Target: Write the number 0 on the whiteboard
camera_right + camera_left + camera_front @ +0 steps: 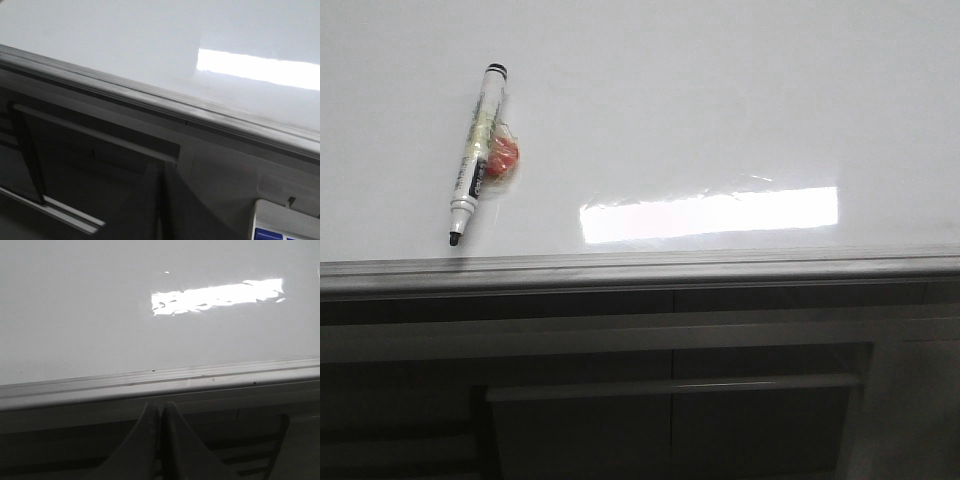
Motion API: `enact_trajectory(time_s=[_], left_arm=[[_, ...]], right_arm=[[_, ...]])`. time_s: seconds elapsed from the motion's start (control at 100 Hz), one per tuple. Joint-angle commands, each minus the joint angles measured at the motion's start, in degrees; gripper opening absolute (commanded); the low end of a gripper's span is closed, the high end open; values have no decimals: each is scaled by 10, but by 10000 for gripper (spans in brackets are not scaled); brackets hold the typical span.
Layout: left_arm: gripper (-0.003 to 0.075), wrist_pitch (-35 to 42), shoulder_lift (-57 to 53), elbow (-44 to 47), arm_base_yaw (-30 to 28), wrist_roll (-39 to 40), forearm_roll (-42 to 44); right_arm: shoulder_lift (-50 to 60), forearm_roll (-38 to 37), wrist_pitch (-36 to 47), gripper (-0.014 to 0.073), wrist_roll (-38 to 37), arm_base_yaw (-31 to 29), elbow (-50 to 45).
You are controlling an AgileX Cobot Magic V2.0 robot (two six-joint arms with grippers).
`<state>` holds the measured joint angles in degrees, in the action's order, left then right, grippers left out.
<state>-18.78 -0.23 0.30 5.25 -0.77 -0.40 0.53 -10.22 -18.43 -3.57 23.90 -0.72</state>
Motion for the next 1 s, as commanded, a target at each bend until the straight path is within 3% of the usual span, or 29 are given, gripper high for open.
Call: enact_trajectory(time_s=[0.0, 0.92, 0.99], left_arm=[[-20, 27, -16, 18, -2, 1, -6], [-20, 27, -16, 18, -2, 1, -6], [-20, 28, -16, 18, -2, 1, -6]], right_arm=[[12, -9, 11, -47, 0, 1, -6], [12, -9, 7, -47, 0, 1, -6], [12, -44, 28, -47, 0, 1, -6]])
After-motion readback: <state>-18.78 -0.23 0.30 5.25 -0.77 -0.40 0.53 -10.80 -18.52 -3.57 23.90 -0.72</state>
